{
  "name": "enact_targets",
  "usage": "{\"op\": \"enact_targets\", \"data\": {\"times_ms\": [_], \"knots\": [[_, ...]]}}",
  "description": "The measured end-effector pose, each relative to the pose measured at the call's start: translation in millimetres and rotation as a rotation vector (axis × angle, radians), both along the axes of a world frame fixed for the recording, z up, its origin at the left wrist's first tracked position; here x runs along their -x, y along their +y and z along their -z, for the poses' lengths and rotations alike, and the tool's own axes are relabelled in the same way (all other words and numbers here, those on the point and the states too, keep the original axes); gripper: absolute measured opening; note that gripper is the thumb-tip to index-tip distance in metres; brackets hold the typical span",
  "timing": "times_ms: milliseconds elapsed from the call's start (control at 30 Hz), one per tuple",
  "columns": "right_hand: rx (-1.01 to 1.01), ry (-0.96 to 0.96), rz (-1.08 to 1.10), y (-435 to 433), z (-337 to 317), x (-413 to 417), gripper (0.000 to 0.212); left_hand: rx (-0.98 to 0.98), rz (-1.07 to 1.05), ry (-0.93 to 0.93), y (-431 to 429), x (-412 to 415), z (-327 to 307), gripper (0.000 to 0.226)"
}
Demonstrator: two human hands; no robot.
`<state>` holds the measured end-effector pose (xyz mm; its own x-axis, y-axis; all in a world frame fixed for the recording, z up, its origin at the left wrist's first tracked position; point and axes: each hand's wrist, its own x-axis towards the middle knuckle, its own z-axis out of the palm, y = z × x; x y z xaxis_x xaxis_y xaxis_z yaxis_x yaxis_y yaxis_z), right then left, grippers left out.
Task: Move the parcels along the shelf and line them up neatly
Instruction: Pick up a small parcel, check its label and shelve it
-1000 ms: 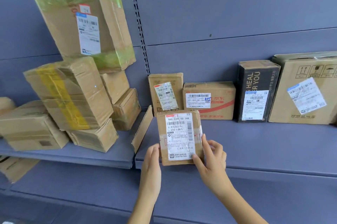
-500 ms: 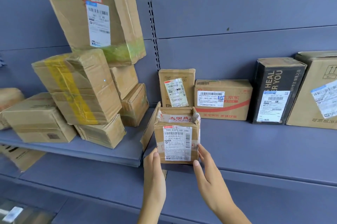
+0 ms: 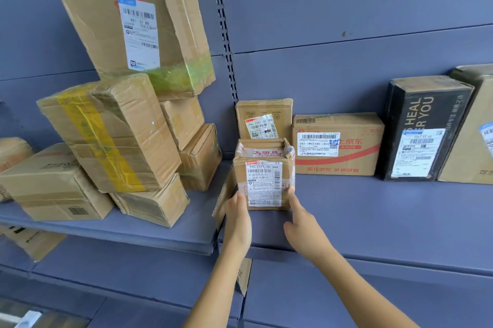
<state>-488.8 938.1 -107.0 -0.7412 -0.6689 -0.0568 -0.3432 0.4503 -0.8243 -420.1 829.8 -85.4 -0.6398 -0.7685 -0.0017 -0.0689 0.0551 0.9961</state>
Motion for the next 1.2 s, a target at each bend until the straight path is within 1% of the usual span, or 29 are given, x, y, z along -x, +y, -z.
{"op": "enact_targets", "data": {"times_ms": [67,133,267,400,467,600,733,800,900,1033,1100,1200], "knots": [[-0.02,0.008,0.009,-9,-3,9,0.082,0.051,-0.045,-0.052,-3,8,-7,0.034],[-0.061,0.017,0.014,-16,-5,17,0.082,0.115,-0.03,-0.115,-7,16,-12,0.032],[-0.135,0.004,0.007,-27,-9,31,0.081,0.145,-0.009,-0.184,-19,30,-8,0.044],[-0.17,-0.004,0.015,-34,-14,44,0.082,0.049,0.043,-0.168,-30,43,-1,0.043],[-0.169,-0.011,0.017,-37,-15,47,0.082,0.027,0.043,-0.17,-39,48,6,0.038],[-0.151,-0.009,0.009,-44,-12,49,0.082,0.003,0.037,-0.246,-64,65,29,0.028],[-0.138,-0.011,0.016,-49,-8,50,0.082,0.0,0.067,-0.153,-55,65,16,0.042],[-0.138,-0.011,0.014,-50,-7,50,0.082,-0.003,0.071,-0.118,-54,65,15,0.044],[-0.134,-0.003,0.009,-50,-7,53,0.081,-0.013,0.059,-0.134,-56,67,17,0.045],[-0.145,0.001,-0.011,-46,-9,53,0.079,0.035,0.069,-0.205,-64,70,27,0.059],[-0.152,0.001,-0.014,-44,-11,52,0.079,0.071,0.108,-0.215,-70,73,36,0.059],[-0.169,-0.018,-0.031,-42,-17,49,0.079,0.079,0.167,-0.244,-60,60,16,0.048]]}}
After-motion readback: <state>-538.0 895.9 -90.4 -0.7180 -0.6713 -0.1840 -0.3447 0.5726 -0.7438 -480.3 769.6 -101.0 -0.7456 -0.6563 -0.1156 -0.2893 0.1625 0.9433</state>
